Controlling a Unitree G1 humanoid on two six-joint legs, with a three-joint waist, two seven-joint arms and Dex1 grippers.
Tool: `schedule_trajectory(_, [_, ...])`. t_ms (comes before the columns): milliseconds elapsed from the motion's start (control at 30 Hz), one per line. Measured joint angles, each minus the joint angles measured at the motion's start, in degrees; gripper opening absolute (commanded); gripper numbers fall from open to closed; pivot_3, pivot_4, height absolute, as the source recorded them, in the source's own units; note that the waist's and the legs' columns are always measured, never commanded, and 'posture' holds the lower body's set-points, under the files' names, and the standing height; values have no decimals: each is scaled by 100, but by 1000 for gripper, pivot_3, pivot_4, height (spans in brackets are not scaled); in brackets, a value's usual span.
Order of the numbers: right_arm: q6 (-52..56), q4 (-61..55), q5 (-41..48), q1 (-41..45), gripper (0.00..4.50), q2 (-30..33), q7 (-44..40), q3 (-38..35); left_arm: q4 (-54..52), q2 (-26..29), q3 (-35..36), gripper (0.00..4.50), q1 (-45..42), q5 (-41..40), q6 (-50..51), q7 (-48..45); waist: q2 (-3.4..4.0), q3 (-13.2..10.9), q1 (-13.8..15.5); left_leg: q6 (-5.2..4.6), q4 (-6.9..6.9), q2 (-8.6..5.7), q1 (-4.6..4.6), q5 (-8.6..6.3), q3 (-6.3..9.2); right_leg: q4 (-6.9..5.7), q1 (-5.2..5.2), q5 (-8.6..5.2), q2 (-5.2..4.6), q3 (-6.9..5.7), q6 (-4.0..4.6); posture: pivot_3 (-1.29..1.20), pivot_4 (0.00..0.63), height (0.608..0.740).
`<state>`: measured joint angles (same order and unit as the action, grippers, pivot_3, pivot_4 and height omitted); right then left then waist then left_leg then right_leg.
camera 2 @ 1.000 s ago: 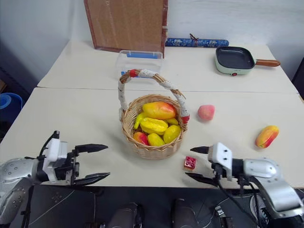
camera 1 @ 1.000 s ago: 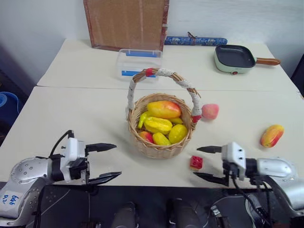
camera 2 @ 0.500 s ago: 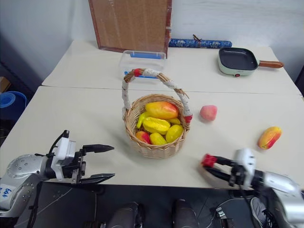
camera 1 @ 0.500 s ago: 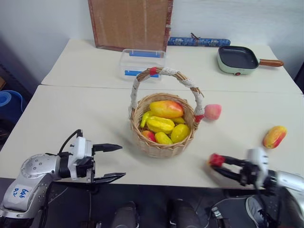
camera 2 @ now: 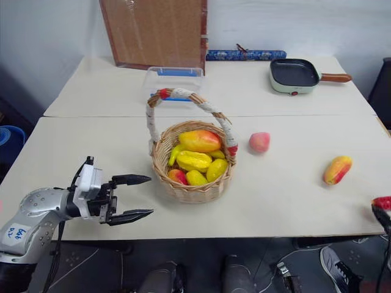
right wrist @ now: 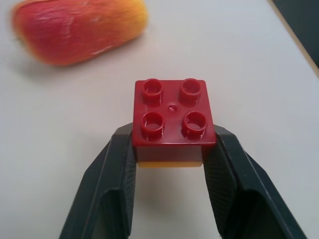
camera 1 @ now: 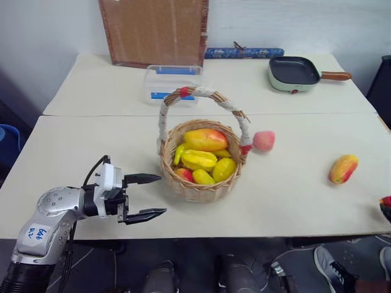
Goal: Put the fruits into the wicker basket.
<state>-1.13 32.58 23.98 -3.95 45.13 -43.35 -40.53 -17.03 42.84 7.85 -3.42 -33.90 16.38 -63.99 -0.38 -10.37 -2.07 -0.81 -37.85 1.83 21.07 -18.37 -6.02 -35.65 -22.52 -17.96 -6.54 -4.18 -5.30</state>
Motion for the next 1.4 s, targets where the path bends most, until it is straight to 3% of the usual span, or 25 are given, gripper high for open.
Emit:
schedule_trajectory(33, [28,183,-43,297,2209,33,98,90,-12,13,17,4500,-10,-2,1,1,9,2,-1,1,0,0,-1,2,1,-4,-3,0,1,-2,0,0,150,740])
schedule_trajectory(133, [403,635,-249,1004,3096,119,420,473,-31,55,75,4500,-2,-5,21,7,16,4,44,2,-2,2,-1,3,5,-22,-7,0,2,-6,-2,0,150,740])
schedule_trajectory(267, [625,800,-374,1159,4460,160,648,646,-43,101,180,4500,74,-7,40,11,16,4,147,-4,-9,-5,12,-1,15,-15,-7,4,-2,-10,-9,0,150,740])
schedule_trajectory(400, [403,110,-149,799,4486,258,300,321,-32,103,452,4500,129,-37,39,65,33,1,180,-11,-10,-6,15,-2,-2,2,-5,6,-2,-3,-13,0,150,740])
schedule_trajectory(600, [253,-1678,219,468,4486,921,-471,-193,4,60,565,4500,234,-37,-20,66,36,-4,144,-10,-9,3,4,-3,-9,3,0,9,4,3,-17,0,150,740])
schedule_trajectory(700, [649,-2390,568,809,4486,1003,-985,327,25,8,554,4500,225,-34,-27,100,31,-6,71,-9,-9,5,4,-3,-6,0,-1,9,3,1,-17,0,150,740])
schedule_trajectory(833, [1513,-2749,644,1674,4486,1047,-1388,1678,58,-71,564,4500,211,-36,-30,195,30,-6,49,-9,-9,4,6,-4,-1,-15,-10,10,-2,-5,-18,0,150,740])
schedule_trajectory(1067, [1885,-1542,-547,4068,4486,193,-982,3620,71,-152,691,4500,126,-98,47,417,29,-7,41,-6,-14,2,17,-4,-2,-24,-25,10,-4,-10,-19,0,150,740])
schedule_trajectory(1267, [2135,-131,-1028,5102,4486,-741,-694,4133,-23,-186,714,4500,166,-142,116,537,29,-7,44,-7,-15,1,32,-4,-1,-30,-30,13,-6,-18,-24,0,150,740])
schedule_trajectory(1400, [2136,666,-1365,5470,4314,-821,-656,4298,-28,-187,719,4500,166,-167,125,571,29,-7,49,-11,-15,-2,39,-7,4,-29,-29,14,-7,-25,-26,0,150,740])
